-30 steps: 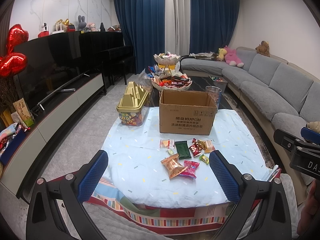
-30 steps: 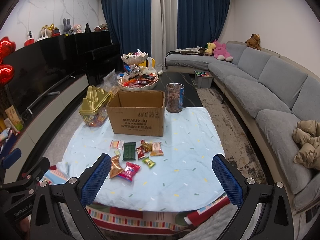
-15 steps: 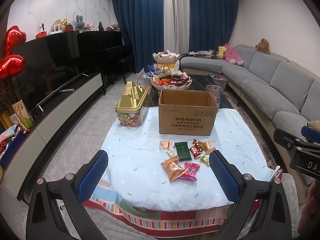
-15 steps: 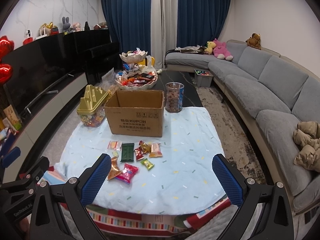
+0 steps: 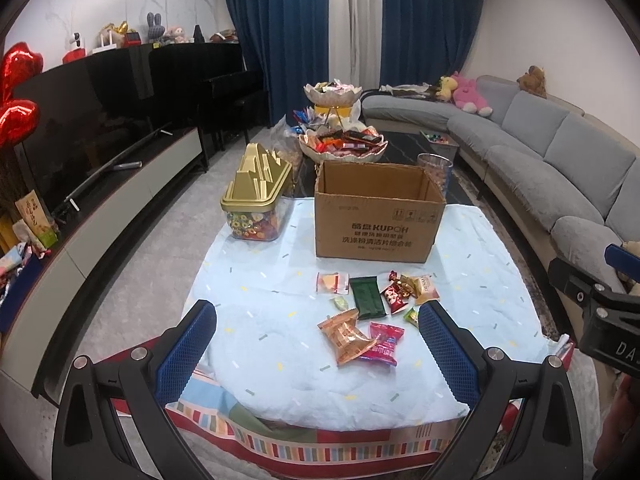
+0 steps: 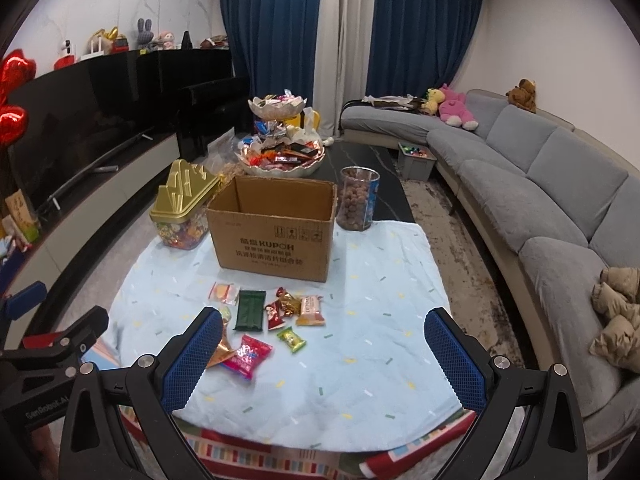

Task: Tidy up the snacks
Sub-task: 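Move left gripper to orange biscuit bag while right gripper approaches green-yellow packet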

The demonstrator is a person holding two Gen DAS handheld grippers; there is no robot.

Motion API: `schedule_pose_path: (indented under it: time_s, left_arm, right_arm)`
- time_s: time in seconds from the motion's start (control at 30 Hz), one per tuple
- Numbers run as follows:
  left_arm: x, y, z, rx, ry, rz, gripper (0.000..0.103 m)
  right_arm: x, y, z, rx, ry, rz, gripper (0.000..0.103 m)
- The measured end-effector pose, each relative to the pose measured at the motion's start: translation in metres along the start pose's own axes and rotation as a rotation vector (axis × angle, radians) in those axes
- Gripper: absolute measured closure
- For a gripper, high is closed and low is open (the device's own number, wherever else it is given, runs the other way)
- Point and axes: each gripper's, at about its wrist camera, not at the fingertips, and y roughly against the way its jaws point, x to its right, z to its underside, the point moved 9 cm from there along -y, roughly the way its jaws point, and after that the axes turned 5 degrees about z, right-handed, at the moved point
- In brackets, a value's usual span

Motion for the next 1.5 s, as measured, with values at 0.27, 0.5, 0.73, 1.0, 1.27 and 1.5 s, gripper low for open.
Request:
schedule_pose_path:
  time_s: [0.27,0.5,0.73,1.0,1.27,1.5]
  left_arm:
    - [0.004,-0.036,0.004,-0.081,-0.001,-0.001,0.000]
    - [0.006,-0.071,0.013,-0.152,0.002,-0.011,0.000]
    - [0.007,-0.103,0.020,-0.207,0.009,-0.022,0.000]
    - [0.008,-0.139,0.030,-0.270,0.026,-0.023,0.001]
    - [0.007,-0.170,0.048,-0.339,0.083,-0.006,0.004]
    - [0.008,-0.196,0.059,-0.388,0.132,0.007,0.008]
  right_arm:
    - [-0.008,-0.033,0.005,-0.030,0.041,-0.022,0.001]
    - [-0.012,-0.072,0.013,-0.069,0.069,-0.034,0.001]
    - [-0.026,-0.102,0.024,-0.112,0.105,-0.079,0.007]
    - [-0.037,-0.135,0.034,-0.158,0.141,-0.118,0.008]
    - [-0.046,-0.169,0.049,-0.227,0.187,-0.150,0.025]
    - [-0.060,-0.191,0.062,-0.271,0.218,-0.188,0.033]
